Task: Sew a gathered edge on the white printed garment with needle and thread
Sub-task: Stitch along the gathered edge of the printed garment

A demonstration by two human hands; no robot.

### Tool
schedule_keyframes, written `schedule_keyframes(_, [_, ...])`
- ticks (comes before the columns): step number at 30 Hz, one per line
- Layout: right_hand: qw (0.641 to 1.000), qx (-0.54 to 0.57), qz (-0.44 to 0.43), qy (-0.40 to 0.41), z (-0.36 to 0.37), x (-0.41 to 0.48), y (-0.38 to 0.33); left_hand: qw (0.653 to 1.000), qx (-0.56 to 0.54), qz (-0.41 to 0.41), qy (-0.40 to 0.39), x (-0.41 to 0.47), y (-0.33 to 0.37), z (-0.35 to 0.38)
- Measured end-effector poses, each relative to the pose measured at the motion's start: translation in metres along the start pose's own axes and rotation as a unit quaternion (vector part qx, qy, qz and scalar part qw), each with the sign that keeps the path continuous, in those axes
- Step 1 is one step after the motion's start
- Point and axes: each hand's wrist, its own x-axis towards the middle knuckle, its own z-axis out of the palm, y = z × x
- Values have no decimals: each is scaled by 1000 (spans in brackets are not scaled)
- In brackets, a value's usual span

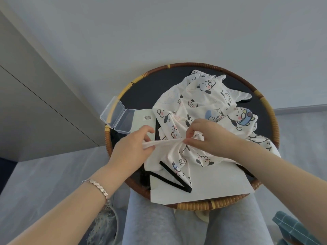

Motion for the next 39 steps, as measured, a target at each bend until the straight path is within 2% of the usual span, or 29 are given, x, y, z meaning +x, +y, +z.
schedule_keyframes(3, [1000,2,8,-13,3,1,1,999,16,-34,8,-4,-2,10])
schedule_keyframes(7, [999,37,26,-21,10,1,3,988,-45,50,135,-22,14,27])
schedule_keyframes(9, [998,47,27,-21,11,0,3,985,-73,56,147,-29,20,35])
schedule_keyframes(10, [998,50,26,-23,11,0,3,989,-90,43,113,-30,22,38])
schedule_keyframes(12, [998,55,24,-26,10,-1,2,988,-150,-11,-16,-27,23,43])
schedule_keyframes(14, [998,60,21,-18,8,-1,3,968,-217,-67,-102,-19,23,44])
schedule_keyframes(18, [997,67,24,-14,3,-4,5,968,-207,-82,-113,-10,16,34])
schedule_keyframes(21, [997,68,35,-17,2,-5,7,958,-208,-108,-165,-7,9,22])
schedule_keyframes(25, [994,89,55,-2,1,-5,7,908,-282,-201,-236,-7,1,17])
schedule_keyframes(29, [990,101,65,77,-5,-4,5,805,-469,-258,-256,-9,3,17])
schedule_keyframes(32, [981,101,79,143,-11,-2,9,767,-554,-247,-211,-6,14,16])
schedule_keyframes(34, [978,102,86,163,-14,-1,13,745,-602,-256,-132,-1,19,15])
schedule_keyframes(35, [977,102,86,165,-15,-1,14,742,-611,-262,-84,2,22,13])
schedule_keyframes(36, [977,103,85,165,-16,-1,14,757,-599,-258,-33,4,25,12])
schedule_keyframes(39, [982,95,79,141,-16,-3,12,878,-440,-164,91,7,29,6])
